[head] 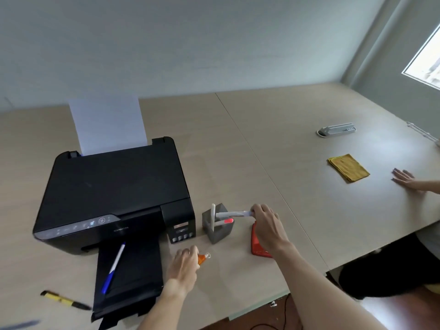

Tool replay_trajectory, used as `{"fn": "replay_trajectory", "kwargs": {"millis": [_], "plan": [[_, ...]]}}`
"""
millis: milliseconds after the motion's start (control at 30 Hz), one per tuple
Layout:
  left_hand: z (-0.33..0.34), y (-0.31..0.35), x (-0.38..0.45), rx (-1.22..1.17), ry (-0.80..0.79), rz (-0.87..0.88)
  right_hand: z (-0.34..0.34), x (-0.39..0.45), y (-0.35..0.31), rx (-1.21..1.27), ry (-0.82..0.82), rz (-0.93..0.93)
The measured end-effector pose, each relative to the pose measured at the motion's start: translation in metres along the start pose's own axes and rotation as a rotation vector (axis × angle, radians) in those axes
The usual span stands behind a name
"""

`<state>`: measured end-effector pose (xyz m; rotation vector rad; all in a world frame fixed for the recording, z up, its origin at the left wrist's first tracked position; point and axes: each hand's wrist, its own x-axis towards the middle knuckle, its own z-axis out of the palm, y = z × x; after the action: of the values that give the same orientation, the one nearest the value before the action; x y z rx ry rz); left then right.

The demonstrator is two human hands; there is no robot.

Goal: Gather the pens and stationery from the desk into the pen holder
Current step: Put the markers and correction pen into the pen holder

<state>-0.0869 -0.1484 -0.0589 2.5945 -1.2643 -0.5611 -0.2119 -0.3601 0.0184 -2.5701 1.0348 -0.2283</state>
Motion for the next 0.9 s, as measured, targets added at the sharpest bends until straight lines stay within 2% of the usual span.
{"fn": "replay_trajectory", "kwargs": {"millis": [67, 133, 267, 367, 467, 600, 733, 900], "plan": [[-0.008, 0.0, 0.0, -0.178, 0.038, 0.085, 0.0, 0.009, -0.01, -0.049, -0.027, -0.042], [-0.02, 0.006, 0.0, -0.256, 0.113, 0.165, 0.002, 0.014, -0.02, -0.077, -0.066, -0.077], [-0.041, 0.021, 0.011, -0.232, 0.274, 0.244, 0.007, 0.019, -0.035, -0.067, -0.133, -0.099], [-0.052, 0.032, 0.024, -0.172, 0.327, 0.266, 0.009, 0.019, -0.038, -0.027, -0.149, -0.087], [-0.056, 0.039, 0.037, -0.095, 0.302, 0.239, 0.006, 0.017, -0.031, -0.016, -0.144, -0.038], [-0.052, 0.046, 0.054, -0.056, 0.241, 0.169, 0.001, 0.011, -0.015, 0.02, -0.218, 0.093], [-0.045, 0.052, 0.069, -0.075, 0.189, 0.106, 0.004, 0.0, -0.004, 0.035, -0.284, 0.186], [-0.048, 0.056, 0.07, -0.161, 0.178, 0.079, 0.011, -0.013, -0.01, 0.015, -0.334, 0.213]]}}
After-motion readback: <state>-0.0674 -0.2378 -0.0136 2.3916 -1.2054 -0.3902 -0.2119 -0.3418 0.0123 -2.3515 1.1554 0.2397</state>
